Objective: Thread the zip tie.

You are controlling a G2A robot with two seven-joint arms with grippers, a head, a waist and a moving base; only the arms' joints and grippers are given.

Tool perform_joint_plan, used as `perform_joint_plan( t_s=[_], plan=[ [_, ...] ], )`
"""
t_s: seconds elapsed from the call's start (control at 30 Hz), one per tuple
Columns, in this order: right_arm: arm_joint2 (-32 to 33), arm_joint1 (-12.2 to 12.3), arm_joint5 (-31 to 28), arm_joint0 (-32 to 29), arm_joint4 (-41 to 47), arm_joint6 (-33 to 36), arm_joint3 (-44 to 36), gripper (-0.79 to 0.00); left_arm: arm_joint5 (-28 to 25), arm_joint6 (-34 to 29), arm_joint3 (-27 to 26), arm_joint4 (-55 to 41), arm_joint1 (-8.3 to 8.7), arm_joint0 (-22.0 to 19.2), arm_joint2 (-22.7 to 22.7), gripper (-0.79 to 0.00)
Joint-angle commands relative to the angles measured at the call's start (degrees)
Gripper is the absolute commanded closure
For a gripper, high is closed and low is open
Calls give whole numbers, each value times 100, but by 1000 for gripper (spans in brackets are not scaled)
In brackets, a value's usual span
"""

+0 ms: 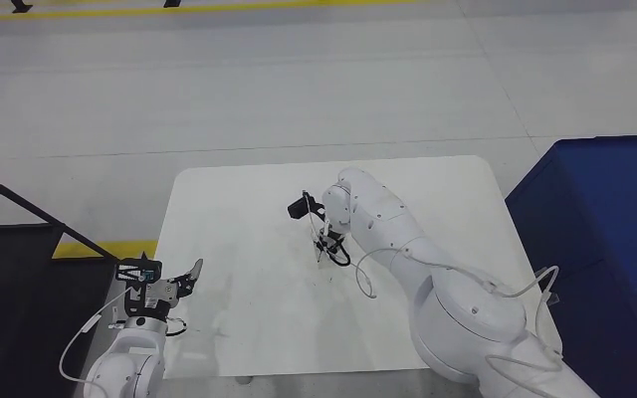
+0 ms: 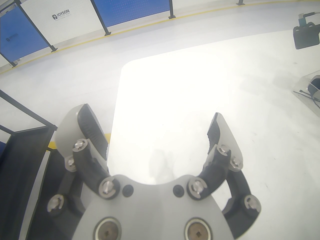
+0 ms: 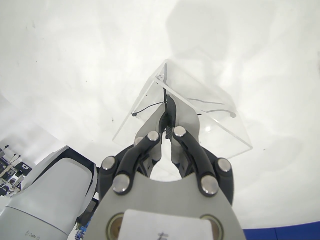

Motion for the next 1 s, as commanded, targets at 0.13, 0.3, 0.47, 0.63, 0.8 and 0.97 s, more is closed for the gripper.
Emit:
perform_joint_plan(
  t_s=[0.13, 0.3, 0.47, 0.63, 0.8, 0.97],
  plan=[
    [118, 24, -181, 119, 107, 199, 59, 0, 0, 0, 0, 0, 0, 0, 0, -785],
    [283, 88, -479, 257, 347, 531, 143, 0, 0, 0, 0, 0, 0, 0, 0, -785],
    [451, 163, -761, 316, 604, 764, 178, 0, 0, 0, 0, 0, 0, 0, 0, -785],
    [775, 383, -958, 365, 1425, 826, 38, 0, 0, 0, 0, 0, 0, 0, 0, -785],
    [883, 710, -848, 288, 2168, 939, -504, 0, 0, 0, 0, 0, 0, 0, 0, -785],
    [883, 710, -848, 288, 2168, 939, -504, 0, 0, 0, 0, 0, 0, 0, 0, -785]
  ],
)
